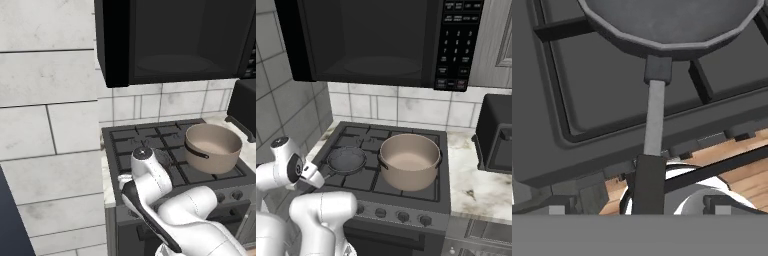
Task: Move the pot and pan from the stove into the sink.
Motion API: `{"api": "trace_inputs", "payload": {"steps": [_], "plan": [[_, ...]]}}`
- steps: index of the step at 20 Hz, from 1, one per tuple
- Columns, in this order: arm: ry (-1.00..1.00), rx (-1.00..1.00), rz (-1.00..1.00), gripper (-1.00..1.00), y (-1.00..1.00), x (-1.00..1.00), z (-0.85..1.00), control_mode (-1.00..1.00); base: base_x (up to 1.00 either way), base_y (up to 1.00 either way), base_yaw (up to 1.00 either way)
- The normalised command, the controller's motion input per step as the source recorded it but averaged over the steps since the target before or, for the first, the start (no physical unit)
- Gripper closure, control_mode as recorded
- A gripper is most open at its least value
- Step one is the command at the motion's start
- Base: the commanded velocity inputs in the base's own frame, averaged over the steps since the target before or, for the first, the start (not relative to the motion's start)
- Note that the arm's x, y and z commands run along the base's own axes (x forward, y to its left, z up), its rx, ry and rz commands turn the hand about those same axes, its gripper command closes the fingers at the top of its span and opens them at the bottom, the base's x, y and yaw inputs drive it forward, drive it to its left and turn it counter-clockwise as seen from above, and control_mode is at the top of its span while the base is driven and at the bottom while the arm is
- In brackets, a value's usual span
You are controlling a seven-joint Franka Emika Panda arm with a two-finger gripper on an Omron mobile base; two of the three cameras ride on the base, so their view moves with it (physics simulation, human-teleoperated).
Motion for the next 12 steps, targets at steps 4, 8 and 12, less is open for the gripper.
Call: {"api": "trace_inputs", "payload": {"steps": [4, 8, 12], "plan": [[-0.15, 0.13, 0.00, -1.00, -0.46, -0.07, -0.95, -1.00, 0.00, 0.00, 0.00], [-0.16, 0.14, 0.00, -1.00, -0.50, -0.04, -0.97, -1.00, 0.00, 0.00, 0.00], [-0.19, 0.11, 0.00, -1.00, -0.59, -0.03, -0.85, -1.00, 0.00, 0.00, 0.00]]}}
